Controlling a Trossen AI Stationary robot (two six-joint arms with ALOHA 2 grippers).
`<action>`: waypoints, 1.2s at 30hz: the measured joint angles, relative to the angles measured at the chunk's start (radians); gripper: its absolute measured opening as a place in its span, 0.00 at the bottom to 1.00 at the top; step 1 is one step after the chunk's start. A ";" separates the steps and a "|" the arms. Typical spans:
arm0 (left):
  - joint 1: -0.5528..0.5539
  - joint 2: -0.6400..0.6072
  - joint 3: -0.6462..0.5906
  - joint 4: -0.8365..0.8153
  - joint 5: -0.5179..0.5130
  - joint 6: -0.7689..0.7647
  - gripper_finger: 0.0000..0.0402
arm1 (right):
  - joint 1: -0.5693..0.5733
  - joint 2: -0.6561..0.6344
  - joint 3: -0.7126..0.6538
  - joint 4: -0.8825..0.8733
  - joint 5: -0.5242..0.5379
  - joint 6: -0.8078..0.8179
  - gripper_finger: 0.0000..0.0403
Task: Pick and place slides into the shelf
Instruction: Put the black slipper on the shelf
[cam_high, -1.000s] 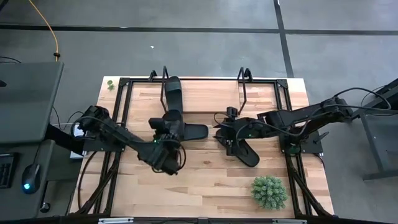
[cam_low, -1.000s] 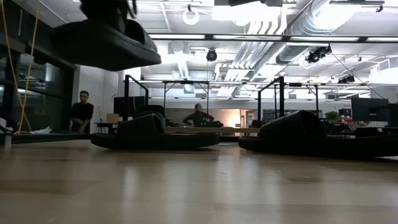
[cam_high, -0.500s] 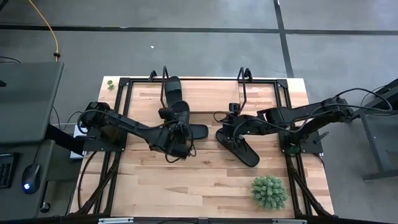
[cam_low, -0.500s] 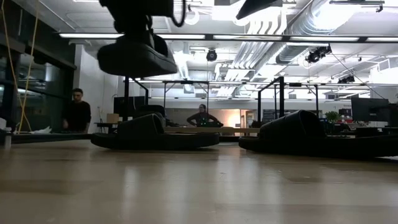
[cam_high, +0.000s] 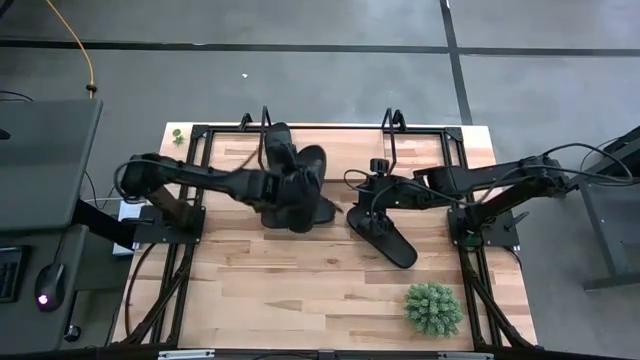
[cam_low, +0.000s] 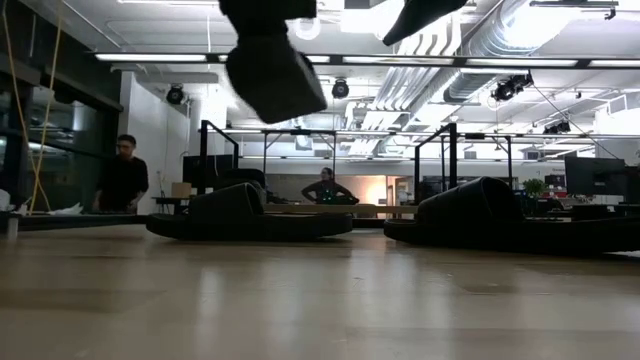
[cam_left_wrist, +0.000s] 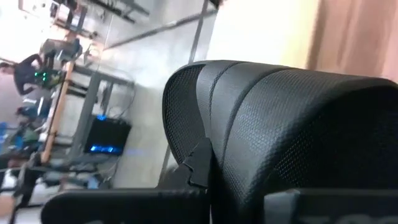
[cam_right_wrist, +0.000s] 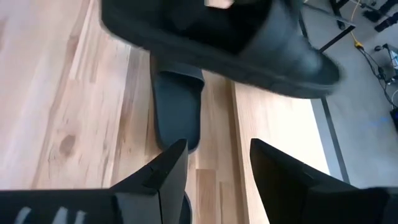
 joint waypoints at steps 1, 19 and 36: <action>0.017 -0.009 0.000 0.026 0.011 0.022 0.04 | 0.000 -0.004 0.000 -0.006 -0.001 0.004 0.41; 0.286 -0.049 0.000 0.187 0.235 0.176 0.02 | 0.005 -0.026 0.000 -0.026 -0.042 0.053 0.41; 0.393 -0.048 -0.150 0.416 0.299 0.229 0.04 | 0.005 -0.026 0.000 -0.024 -0.046 0.063 0.41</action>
